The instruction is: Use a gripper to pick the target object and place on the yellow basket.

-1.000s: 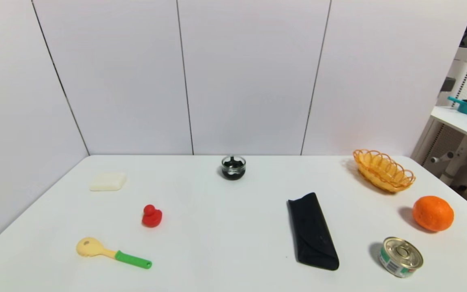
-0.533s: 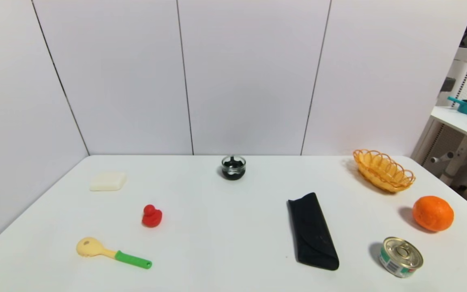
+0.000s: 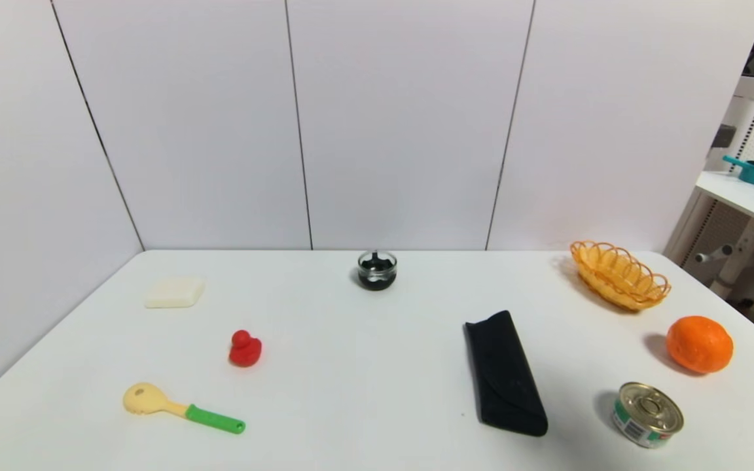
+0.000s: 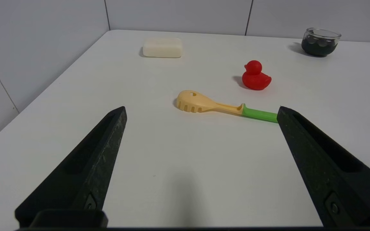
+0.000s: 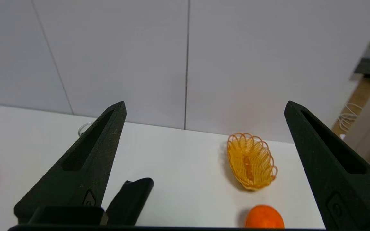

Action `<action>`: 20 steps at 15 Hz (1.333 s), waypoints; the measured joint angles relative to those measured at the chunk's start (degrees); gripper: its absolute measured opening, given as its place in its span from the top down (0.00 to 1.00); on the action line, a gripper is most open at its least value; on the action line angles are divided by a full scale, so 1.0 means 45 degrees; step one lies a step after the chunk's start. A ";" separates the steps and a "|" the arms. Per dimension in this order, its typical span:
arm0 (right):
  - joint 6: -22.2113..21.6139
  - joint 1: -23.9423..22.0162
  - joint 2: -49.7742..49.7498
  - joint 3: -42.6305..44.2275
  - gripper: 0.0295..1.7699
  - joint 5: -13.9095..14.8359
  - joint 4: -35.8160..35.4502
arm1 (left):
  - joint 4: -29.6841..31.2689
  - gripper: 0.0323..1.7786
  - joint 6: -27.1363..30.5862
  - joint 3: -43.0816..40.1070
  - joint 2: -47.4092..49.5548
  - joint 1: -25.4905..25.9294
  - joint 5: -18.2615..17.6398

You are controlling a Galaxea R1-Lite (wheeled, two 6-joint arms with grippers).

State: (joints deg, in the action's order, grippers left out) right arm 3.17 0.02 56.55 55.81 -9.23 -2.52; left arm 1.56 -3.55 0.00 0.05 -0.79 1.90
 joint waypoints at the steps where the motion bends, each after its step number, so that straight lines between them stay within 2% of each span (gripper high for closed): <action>1: 0.0623 -0.0005 0.0626 0.0358 0.04 -0.0637 0.0022 | 0.0000 0.05 0.0000 0.0000 0.0000 0.0000 0.0000; 3: 0.1788 -0.0054 0.1417 0.0626 0.04 -0.1953 0.0496 | -0.0005 0.05 -0.0005 0.0000 0.0000 0.0000 0.0011; 6: 0.3459 -0.0360 0.2029 0.0645 0.04 -0.4868 0.2349 | -0.0005 0.05 -0.0005 0.0000 0.0000 0.0000 0.0005; 8: 0.5174 -0.0715 0.2373 0.0545 0.04 -0.5971 0.4007 | -0.0005 0.05 0.0000 0.0000 0.0000 0.0000 0.0011; 12: 0.9010 -0.1555 0.3438 0.0398 0.04 -0.6163 0.7285 | -0.0005 0.05 0.0000 0.0000 0.0000 0.0005 0.0016; 14: 1.0687 -0.1969 0.4196 0.0154 0.04 -0.6193 0.8143 | -0.0005 0.05 -0.0005 0.0000 0.0000 0.0000 0.0016; 15: 1.1245 -0.2116 0.4681 0.0005 0.04 -0.6206 0.8206 | 0.0000 0.05 -0.0005 0.0000 0.0000 0.0000 0.0011; 20: 1.2096 -0.2308 0.6897 -0.0257 0.04 -0.6231 0.7775 | 0.0000 0.05 0.0000 0.0000 0.0000 0.0000 0.0005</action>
State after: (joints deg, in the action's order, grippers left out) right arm 57.60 -10.36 87.59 54.65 -37.27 32.46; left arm 1.56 -3.55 0.00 0.05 -0.79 1.93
